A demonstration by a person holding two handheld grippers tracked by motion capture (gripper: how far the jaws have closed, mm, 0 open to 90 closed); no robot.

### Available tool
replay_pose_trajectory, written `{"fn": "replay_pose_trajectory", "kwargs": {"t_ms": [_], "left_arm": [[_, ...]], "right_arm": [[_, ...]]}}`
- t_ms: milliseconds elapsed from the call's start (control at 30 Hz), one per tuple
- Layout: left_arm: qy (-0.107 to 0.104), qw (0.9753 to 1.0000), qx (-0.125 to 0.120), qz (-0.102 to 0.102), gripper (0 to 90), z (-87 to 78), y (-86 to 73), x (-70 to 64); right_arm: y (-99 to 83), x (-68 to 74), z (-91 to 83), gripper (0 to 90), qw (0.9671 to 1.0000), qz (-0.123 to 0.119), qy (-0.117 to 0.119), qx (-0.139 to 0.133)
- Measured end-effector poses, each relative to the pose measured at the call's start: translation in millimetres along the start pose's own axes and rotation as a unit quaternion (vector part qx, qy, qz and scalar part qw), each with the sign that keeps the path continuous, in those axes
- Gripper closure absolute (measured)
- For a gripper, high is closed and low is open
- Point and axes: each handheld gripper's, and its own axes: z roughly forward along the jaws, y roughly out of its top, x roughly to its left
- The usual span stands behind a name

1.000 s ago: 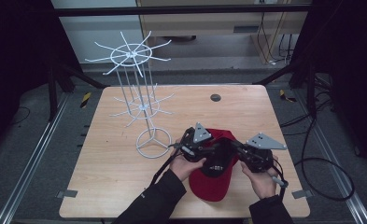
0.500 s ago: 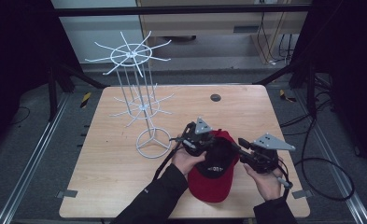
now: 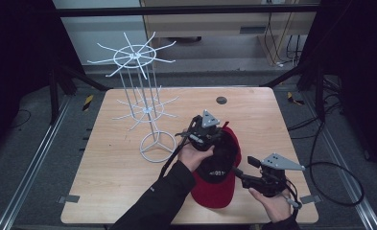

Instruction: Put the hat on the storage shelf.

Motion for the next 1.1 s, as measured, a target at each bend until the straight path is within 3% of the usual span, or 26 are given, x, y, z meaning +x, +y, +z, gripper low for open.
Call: {"fn": "replay_pose_trajectory", "kwargs": {"t_ms": [33, 167, 333, 433, 533, 567, 600, 633, 733, 833, 900, 967, 1033, 1100], "left_arm": [[0.002, 1.0, -0.003, -0.001, 80.0, -0.4, 2.9, -0.2], [0.007, 1.0, -0.004, -0.003, 80.0, -0.9, 5.8, 1.3], [0.008, 0.9999, -0.01, -0.008, 80.0, -3.1, 8.9, 3.9], [0.008, 0.9999, -0.013, -0.006, 80.0, -6.3, 10.1, 3.3], [0.009, 0.9998, -0.019, -0.007, 80.0, -10.6, 11.3, 3.6], [0.009, 0.9998, -0.019, -0.007, 80.1, -10.6, 11.3, 3.6], [0.009, 0.9996, -0.024, -0.01, 80.1, -14.3, 12.7, 4.6], [0.01, 0.9995, -0.027, -0.011, 80.1, -16.6, 13.7, 5.1], [0.009, 0.999, -0.042, -0.012, 80.1, -25.5, 17.5, 6.4], [0.007, 0.9983, -0.056, -0.013, 80.1, -36.3, 21.4, 7.1], [0.008, 0.9978, -0.064, -0.01, 80.1, -43.0, 23.2, 7.3], [0.01, 0.9976, -0.068, -0.008, 80.1, -50.0, 23.2, 8.2], [0.012, 0.9976, -0.067, -0.006, 80.0, -53.3, 20.3, 8.8], [0.013, 0.9977, -0.065, -0.007, 80.0, -55.0, 15.4, 9.8]], "right_arm": [[-5.4, 5.9, 3.6, 29.2, 0.9999, 0.006, 0.014, 0.003], [-11.7, 12.8, 11.7, 30.2, 0.9993, 0.004, 0.03, 0.021], [-18.9, 18.9, 25.2, 38.8, 0.9977, 0.007, 0.033, 0.058], [-22.0, 16.0, 31.1, 51.2, 0.9966, 0.017, 0.029, 0.075], [-21.9, 12.8, 32.6, 73.1, 0.9959, 0.021, 0.03, 0.083], [-21.9, 12.8, 32.6, 73.1, 0.9959, 0.021, 0.03, 0.083], [-19.8, 11.4, 32.7, 79.6, 0.9961, 0.01, 0.009, 0.087], [-18.8, 10.0, 32.4, 80.7, 0.9964, 0.017, 0.013, 0.083], [-12.6, 6.1, 29.3, 83.6, 0.9975, 0.02, -0.007, 0.068], [-5.8, 3.1, 25.9, 85.4, 0.9981, 0.012, -0.028, 0.053], [1.6, -0.7, 22.7, 85.8, 0.9976, -0.005, -0.055, 0.043], [7.8, -2.6, 21.0, 85.8, 0.9948, -0.036, -0.088, 0.038], [13.9, -1.8, 19.8, 85.8, 0.9895, -0.07, -0.122, 0.037], [19.1, -0.9, 20.3, 85.8, 0.982, -0.107, -0.151, 0.039]]}}
